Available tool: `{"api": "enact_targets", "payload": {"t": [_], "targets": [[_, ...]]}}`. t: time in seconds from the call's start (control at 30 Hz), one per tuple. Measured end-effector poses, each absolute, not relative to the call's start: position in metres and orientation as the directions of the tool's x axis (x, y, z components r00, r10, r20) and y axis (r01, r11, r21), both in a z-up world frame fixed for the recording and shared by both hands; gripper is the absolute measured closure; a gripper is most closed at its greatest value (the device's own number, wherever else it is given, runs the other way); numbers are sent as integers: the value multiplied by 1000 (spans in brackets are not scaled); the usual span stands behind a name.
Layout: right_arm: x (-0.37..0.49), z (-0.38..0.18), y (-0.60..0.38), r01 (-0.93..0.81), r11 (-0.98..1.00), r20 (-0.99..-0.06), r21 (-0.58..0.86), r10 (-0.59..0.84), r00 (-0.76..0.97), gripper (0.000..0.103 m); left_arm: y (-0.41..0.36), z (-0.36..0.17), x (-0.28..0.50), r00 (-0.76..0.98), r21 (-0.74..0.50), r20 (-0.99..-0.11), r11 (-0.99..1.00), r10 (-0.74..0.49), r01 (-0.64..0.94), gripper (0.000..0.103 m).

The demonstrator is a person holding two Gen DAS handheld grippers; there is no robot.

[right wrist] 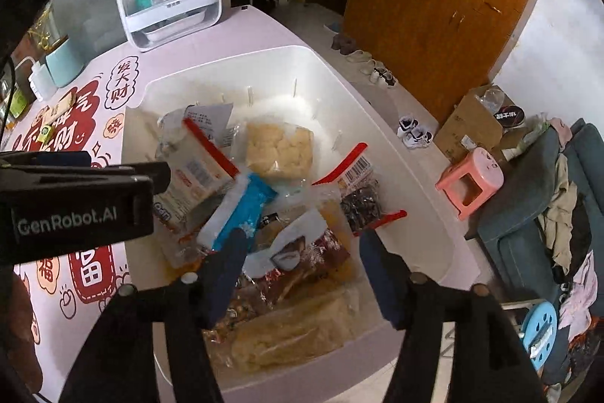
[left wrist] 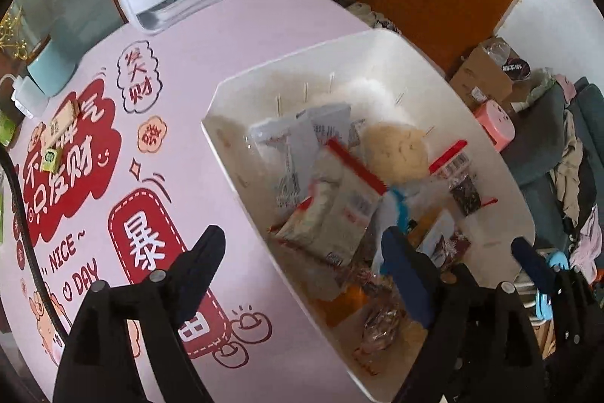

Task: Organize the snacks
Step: 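Carry the white packet and foil pack into the white bin and open both tools, then withdraw both tools from the bin toward the last snacks on the table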

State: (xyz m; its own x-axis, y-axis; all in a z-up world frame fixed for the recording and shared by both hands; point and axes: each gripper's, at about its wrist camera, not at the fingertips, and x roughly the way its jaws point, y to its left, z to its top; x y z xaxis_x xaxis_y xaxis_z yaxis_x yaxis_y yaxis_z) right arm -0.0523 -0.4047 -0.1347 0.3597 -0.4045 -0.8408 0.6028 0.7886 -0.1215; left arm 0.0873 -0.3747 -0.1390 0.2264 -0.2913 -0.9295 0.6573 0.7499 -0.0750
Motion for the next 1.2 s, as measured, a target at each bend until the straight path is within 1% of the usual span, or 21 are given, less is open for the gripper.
{"api": "enact_targets", "payload": {"t": [0.2,0.8,1.2], "targets": [[-47,-137,-401,594,797,-848,-108,-385,364,40,-362,-139,89,263,-28,-930,765,-256,643,19],[-43,-126,-379,556,825,-831,-101,-378,408,40,-325,-122,87,304,-16,-918,790,-255,613,18],[-45,-98,-348,512,852,-789,-105,-385,479,40,-275,-91,81,366,-15,-887,813,-279,583,18]]}}
